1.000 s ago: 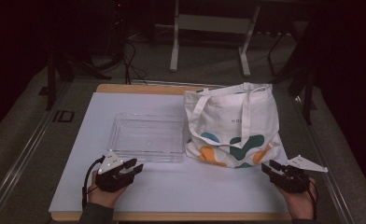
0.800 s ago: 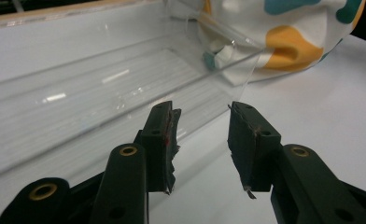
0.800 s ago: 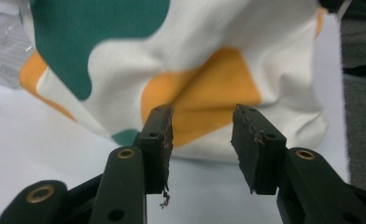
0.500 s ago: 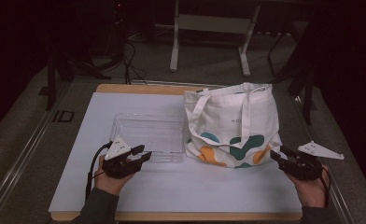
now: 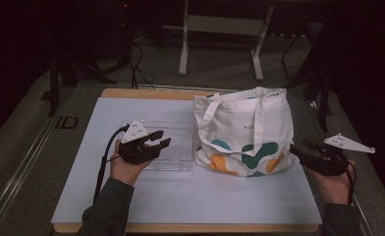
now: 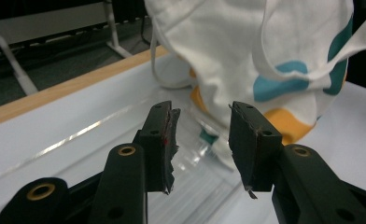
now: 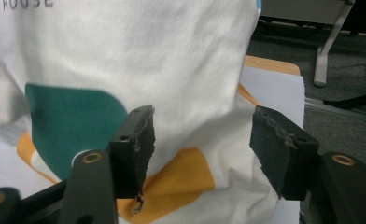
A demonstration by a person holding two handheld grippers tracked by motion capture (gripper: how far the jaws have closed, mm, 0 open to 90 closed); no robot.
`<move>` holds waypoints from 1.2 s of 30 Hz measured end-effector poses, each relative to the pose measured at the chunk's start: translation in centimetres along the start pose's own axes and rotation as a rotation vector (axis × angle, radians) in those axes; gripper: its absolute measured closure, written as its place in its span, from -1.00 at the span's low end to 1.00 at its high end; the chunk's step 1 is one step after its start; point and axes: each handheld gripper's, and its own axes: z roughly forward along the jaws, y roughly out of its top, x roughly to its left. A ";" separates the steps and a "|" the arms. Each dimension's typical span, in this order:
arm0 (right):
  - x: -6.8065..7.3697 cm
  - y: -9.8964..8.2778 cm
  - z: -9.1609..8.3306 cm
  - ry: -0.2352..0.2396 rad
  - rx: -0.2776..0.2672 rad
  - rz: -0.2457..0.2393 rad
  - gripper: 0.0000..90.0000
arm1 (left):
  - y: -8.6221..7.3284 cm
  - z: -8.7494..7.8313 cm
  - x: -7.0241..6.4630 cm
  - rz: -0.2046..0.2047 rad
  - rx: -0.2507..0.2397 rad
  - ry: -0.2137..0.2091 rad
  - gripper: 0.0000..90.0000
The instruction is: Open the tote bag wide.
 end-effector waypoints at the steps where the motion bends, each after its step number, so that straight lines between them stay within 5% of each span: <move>1: -0.1 0.1 0.1 0.006 -0.005 0.007 -0.13 | 0.3 0.3 0.0 0.007 0.001 -0.001 0.32; 14: -0.5 2.1 2.3 0.040 -0.013 -0.011 -0.35 | 1.7 3.5 0.7 0.023 -0.008 -0.024 0.29; 26: -1.9 2.8 4.6 0.147 0.044 0.037 -0.60 | 1.6 6.2 1.2 -0.001 0.024 -0.027 0.28; 30: -2.2 2.8 5.1 0.191 0.077 0.054 -0.45 | 2.4 6.9 1.0 0.019 0.047 0.008 0.28; 36: -2.5 2.5 5.0 0.179 0.065 0.055 -0.03 | 2.6 7.6 1.3 0.013 0.058 0.015 0.28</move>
